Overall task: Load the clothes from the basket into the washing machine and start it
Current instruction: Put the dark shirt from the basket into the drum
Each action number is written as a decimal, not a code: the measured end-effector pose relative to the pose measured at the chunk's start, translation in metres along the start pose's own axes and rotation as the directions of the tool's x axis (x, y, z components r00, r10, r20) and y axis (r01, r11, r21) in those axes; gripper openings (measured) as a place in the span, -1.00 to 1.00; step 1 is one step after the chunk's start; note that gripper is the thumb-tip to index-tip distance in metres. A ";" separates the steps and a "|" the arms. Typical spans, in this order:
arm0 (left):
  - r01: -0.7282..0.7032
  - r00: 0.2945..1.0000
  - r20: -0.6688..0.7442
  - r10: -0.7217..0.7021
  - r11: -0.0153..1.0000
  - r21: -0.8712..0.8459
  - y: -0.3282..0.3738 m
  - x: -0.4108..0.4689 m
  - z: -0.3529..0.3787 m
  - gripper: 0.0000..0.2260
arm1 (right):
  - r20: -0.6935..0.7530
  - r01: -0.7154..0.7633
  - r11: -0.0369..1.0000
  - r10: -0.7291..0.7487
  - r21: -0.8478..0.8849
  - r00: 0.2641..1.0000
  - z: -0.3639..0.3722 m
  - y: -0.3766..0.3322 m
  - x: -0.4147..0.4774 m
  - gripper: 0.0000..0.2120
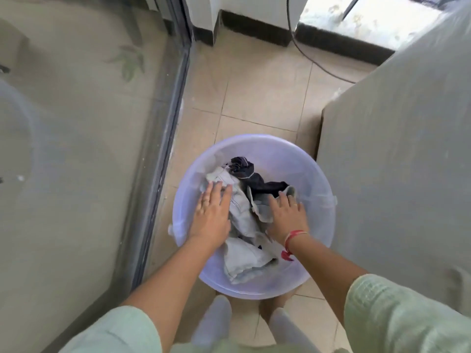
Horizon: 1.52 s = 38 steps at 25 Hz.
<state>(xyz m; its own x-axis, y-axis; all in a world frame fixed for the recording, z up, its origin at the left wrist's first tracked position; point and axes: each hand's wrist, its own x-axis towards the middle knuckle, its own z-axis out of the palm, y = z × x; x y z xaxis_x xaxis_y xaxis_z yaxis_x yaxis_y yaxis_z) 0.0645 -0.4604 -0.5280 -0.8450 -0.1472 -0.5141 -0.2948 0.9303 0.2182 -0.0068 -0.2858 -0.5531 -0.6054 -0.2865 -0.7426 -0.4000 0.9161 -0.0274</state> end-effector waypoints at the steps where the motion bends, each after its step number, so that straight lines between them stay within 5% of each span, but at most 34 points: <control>1: 0.002 1.000 -0.013 -0.002 0.999 0.042 0.000 0.013 0.010 -0.27 | -0.048 0.014 1.000 -0.014 -0.002 0.999 0.010 0.005 0.011 -0.32; 5: -0.046 0.999 0.027 0.041 0.970 0.239 -0.002 0.045 0.042 -0.24 | -0.411 0.081 0.995 -0.049 0.061 0.910 0.021 0.007 0.054 -0.49; 8: -0.028 0.999 -0.022 0.036 0.956 0.290 0.000 0.055 0.043 -0.41 | -0.275 -0.029 0.988 0.070 0.150 0.959 0.011 -0.005 0.083 -0.51; 11: -0.019 0.998 -0.055 0.035 0.961 0.275 -0.002 0.056 0.036 -0.57 | -0.291 -0.064 0.966 0.138 0.250 0.947 -0.003 -0.013 0.092 -0.82; 15: 0.023 0.999 0.032 -0.028 0.985 0.168 -0.004 0.042 0.026 -0.51 | -0.442 0.147 0.696 0.265 0.703 0.857 -0.032 -0.011 0.053 -0.88; 19: 0.089 0.985 0.150 -0.084 0.996 -0.025 0.005 0.012 -0.022 -0.22 | -0.560 0.362 0.499 0.332 0.787 0.759 -0.085 -0.007 -0.030 -0.86; 21: 0.055 0.997 0.070 -0.045 0.988 -0.142 0.012 -0.003 -0.057 -0.16 | -0.593 0.435 0.424 0.384 0.794 0.708 -0.123 -0.005 -0.066 -0.83; 27: -0.033 0.997 -0.083 -0.001 0.913 -0.406 0.046 -0.061 -0.171 -0.14 | -0.601 0.553 0.236 0.329 0.799 0.729 -0.222 -0.001 -0.191 -0.84; 29: -0.083 0.991 -0.135 0.021 0.880 -0.468 0.058 -0.086 -0.214 -0.10 | -0.673 0.657 0.179 0.332 0.733 0.661 -0.276 0.003 -0.242 -0.76; 34: -0.137 0.973 -0.231 0.004 0.818 -0.559 0.085 -0.132 -0.321 -0.02 | -0.820 0.806 0.199 -0.016 0.558 0.572 -0.413 0.011 -0.348 -0.79; 38: -0.277 0.942 -0.315 0.111 0.785 -0.554 0.109 -0.158 -0.386 -0.29 | -0.858 0.862 0.016 -0.085 0.507 0.506 -0.474 0.021 -0.436 -0.67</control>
<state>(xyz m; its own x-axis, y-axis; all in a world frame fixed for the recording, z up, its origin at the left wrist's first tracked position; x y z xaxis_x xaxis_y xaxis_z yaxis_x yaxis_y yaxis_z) -0.0063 -0.4652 -0.1033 -0.9697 -0.1419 -0.1988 -0.2441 0.5847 0.7736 -0.0774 -0.2751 0.0870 -0.8633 -0.4632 0.2006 -0.1793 -0.0902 -0.9797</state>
